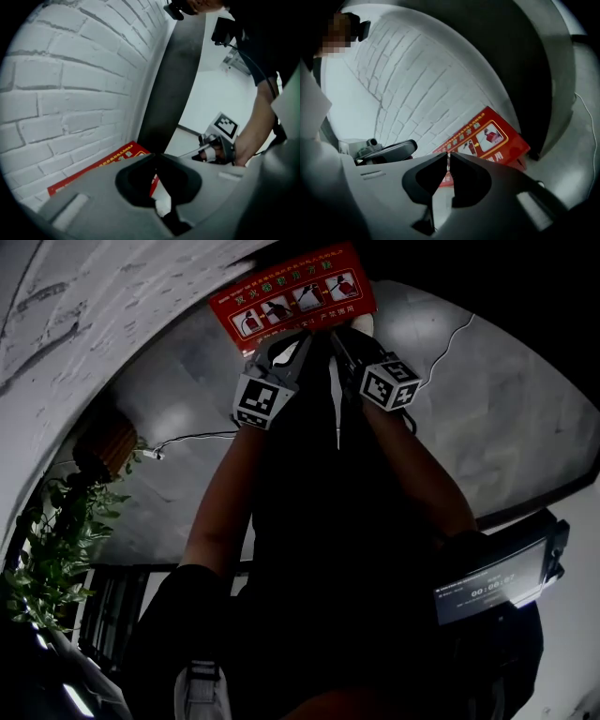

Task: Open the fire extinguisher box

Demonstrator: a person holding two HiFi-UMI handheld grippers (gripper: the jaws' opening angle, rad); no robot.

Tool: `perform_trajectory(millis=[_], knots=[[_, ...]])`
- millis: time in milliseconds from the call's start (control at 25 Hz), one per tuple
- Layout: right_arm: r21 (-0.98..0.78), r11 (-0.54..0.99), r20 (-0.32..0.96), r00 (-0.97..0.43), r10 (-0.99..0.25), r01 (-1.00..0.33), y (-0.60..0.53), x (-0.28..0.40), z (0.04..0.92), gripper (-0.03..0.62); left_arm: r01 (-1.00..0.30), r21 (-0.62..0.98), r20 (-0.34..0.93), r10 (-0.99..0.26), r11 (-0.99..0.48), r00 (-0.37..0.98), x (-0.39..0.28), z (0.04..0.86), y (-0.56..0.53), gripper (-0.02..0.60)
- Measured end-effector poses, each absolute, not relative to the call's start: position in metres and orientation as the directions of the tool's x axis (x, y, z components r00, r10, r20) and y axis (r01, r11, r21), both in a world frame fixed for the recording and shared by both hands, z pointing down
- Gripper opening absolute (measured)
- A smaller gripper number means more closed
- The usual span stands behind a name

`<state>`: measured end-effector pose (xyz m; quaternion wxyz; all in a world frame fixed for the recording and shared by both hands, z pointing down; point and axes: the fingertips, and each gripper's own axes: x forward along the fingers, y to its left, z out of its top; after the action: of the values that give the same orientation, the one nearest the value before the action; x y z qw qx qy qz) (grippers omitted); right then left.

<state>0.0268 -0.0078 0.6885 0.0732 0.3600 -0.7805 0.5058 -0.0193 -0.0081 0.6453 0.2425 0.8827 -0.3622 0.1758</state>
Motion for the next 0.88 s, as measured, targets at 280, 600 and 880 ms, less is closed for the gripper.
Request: perform_trajectory(millis=[280,600,880], knots=[[-0.781,-0.012,0.549,-0.677,-0.49,-0.625,0.017,0.036,0.759,0.019,-0.707,0.287,0.572,-0.476,-0.647,0.668,-0.004,0.697,0.016,0.002],[-0.853,-0.187,0.508,-0.692,-0.513,-0.488,0.022,0.022,0.8,0.139,-0.705,0.281,0.592,-0.461,-0.651,0.661,0.0,0.713,0.019,0.002],[-0.875,-0.177,0.474,-0.724,-0.501,-0.45,0.013,0.013,0.803,0.178,-0.722,0.29,0.564,-0.497,-0.629,0.659,-0.001,0.704,0.015,0.002]])
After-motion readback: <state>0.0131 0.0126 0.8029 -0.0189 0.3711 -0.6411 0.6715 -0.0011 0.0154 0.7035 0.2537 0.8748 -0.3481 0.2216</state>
